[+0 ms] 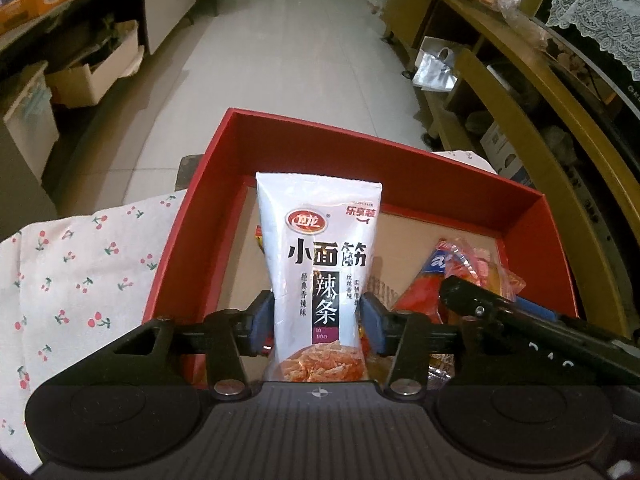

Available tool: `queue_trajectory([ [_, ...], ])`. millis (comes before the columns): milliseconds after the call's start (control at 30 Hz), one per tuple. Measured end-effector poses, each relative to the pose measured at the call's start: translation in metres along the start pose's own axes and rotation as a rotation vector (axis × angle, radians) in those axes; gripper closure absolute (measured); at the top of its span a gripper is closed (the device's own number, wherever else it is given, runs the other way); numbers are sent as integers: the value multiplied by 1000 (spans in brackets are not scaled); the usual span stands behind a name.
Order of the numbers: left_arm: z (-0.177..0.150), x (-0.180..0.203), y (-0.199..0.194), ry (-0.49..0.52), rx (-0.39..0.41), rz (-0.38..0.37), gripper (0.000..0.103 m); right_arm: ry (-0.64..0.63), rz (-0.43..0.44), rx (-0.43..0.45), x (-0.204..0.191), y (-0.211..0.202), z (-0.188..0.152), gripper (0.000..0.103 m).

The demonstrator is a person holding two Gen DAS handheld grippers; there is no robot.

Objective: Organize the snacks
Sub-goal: 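Lower both packets into the red box and open both tools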

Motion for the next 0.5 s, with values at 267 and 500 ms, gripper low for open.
queue_trajectory([
  [267,6,1,-16,-18,39,-13,35,-7,10,39,-2,-18,9,29],
  [500,3,10,-31,-10,58,-42,34,14,2,61,3,-35,8,28],
])
Point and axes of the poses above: each gripper's, at about its wrist camera, not at the fingertips, and y roughly the way its jaws point, x to its right, z to its top, the point moved 9 cm from there along y, roughly the way its jaws point, and after that the axes turned 7 degrees about -z, right-handed, at the moved point
